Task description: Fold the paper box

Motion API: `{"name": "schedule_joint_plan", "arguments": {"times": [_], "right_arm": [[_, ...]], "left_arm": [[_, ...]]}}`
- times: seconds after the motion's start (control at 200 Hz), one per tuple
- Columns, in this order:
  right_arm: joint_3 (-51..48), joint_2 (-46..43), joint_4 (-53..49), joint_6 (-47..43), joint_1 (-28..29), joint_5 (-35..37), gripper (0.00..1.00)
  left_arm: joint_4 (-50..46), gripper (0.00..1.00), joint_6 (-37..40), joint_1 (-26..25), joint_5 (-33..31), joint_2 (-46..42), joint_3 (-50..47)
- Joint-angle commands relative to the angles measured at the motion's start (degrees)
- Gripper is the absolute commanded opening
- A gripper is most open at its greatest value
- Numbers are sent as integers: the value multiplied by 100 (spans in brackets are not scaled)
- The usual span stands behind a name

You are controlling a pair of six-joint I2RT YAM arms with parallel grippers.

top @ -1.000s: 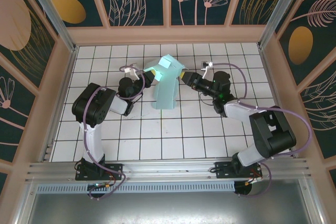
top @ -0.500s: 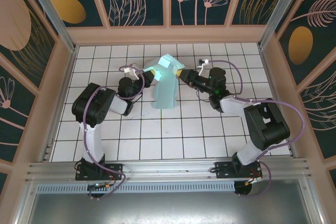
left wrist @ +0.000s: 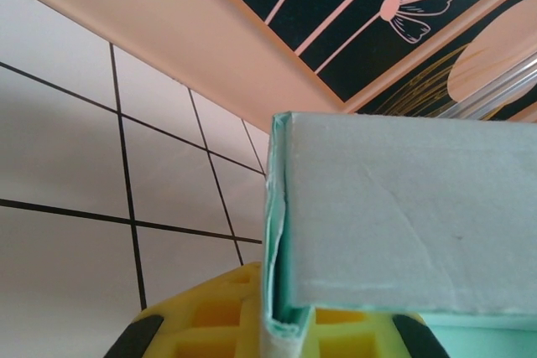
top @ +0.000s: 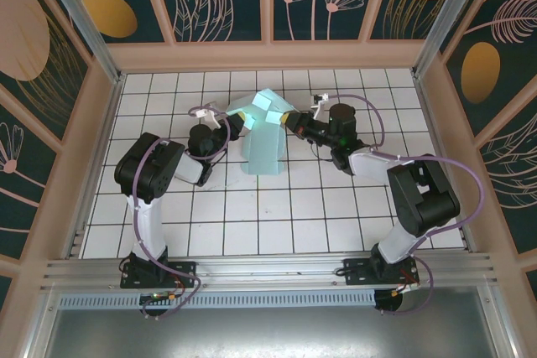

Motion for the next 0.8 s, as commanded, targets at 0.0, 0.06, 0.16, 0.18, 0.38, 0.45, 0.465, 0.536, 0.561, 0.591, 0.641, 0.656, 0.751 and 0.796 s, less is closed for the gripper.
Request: {"name": "schedule_joint_plan", "arguments": {"times": [0.0, 0.06, 0.16, 0.18, 0.38, 0.45, 0.465, 0.536, 0.561, 0.591, 0.641, 0.656, 0.751, 0.796], "right_arm": [[238, 120, -843, -213, 86, 191, 0], [246, 126, -832, -209, 93, 168, 0], [290, 161, -734, -162, 111, 79, 2], [306, 164, -725, -150, 117, 58, 8], [388, 305, -709, -142, 146, -3, 24], [389, 325, -705, -137, 146, -10, 19], [389, 322, -702, -137, 150, -10, 16], [388, 313, -764, -147, 138, 23, 12], [391, 311, -783, -165, 144, 25, 8], [388, 304, -797, -170, 135, 32, 0], [376, 285, -802, -184, 128, 40, 0], [367, 278, -785, -186, 128, 46, 0], [271, 163, -633, -233, 120, 81, 6], [227, 76, -599, -304, 116, 122, 20]], "left_arm": [[419, 0, 117, -35, 76, -100, -53], [422, 0, 148, -35, 69, -107, -61], [420, 0, 160, -35, 71, -92, -53], [424, 0, 166, -35, 65, -91, -55], [416, 0, 169, -34, 89, -58, -45], [402, 0, 176, -35, 87, -63, -40], [398, 0, 175, -35, 86, -57, -43], [398, 0, 186, -35, 83, -56, -48], [398, 0, 181, -35, 76, -52, -44], [398, 0, 177, -34, 75, -47, -40], [398, 0, 172, -35, 72, -48, -40], [393, 0, 169, -35, 68, -51, -42], [381, 0, 96, -35, 39, -50, -45], [342, 0, 49, -35, 17, -50, -34]]}}
